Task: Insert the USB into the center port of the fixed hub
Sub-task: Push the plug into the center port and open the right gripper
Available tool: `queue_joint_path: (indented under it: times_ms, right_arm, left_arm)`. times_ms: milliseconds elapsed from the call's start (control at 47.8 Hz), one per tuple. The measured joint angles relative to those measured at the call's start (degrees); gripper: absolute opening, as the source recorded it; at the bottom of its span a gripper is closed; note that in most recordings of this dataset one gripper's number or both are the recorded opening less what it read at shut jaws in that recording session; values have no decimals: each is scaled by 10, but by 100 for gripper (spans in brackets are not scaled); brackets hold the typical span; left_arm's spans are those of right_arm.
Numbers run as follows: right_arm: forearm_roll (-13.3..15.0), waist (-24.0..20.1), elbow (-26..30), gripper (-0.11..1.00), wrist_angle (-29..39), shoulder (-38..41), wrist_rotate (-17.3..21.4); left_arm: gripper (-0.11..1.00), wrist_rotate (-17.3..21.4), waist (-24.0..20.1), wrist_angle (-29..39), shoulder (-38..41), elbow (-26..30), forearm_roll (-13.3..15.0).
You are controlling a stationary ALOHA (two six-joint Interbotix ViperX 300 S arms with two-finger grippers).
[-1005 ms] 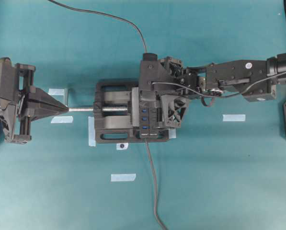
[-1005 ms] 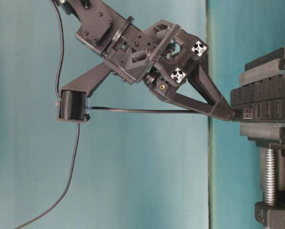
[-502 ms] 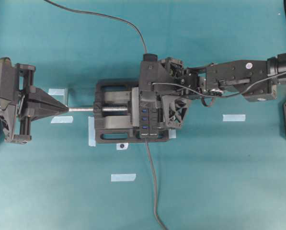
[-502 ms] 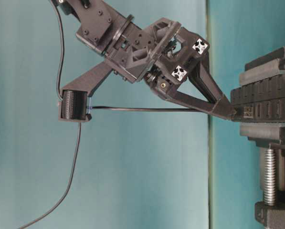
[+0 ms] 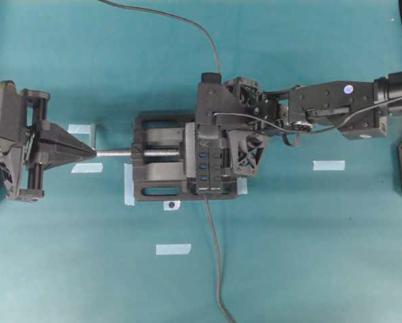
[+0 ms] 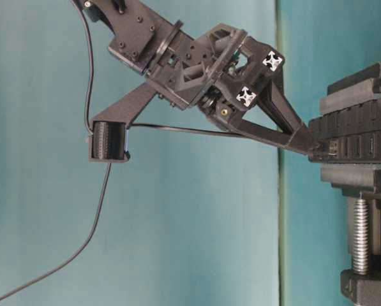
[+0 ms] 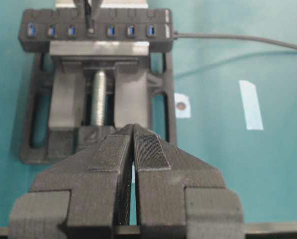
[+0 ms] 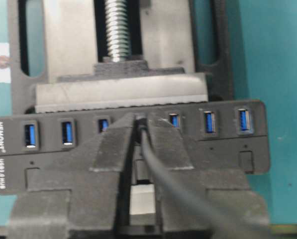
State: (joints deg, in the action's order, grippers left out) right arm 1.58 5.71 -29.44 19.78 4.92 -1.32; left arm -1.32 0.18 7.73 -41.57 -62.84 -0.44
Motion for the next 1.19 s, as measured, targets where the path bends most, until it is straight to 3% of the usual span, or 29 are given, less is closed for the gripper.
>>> queue_joint_path:
  times_ms: [1193]
  right_arm:
    - [0,-1,11,7,2,13,-3]
  left_arm:
    - [0,0,0,0,0,0,0]
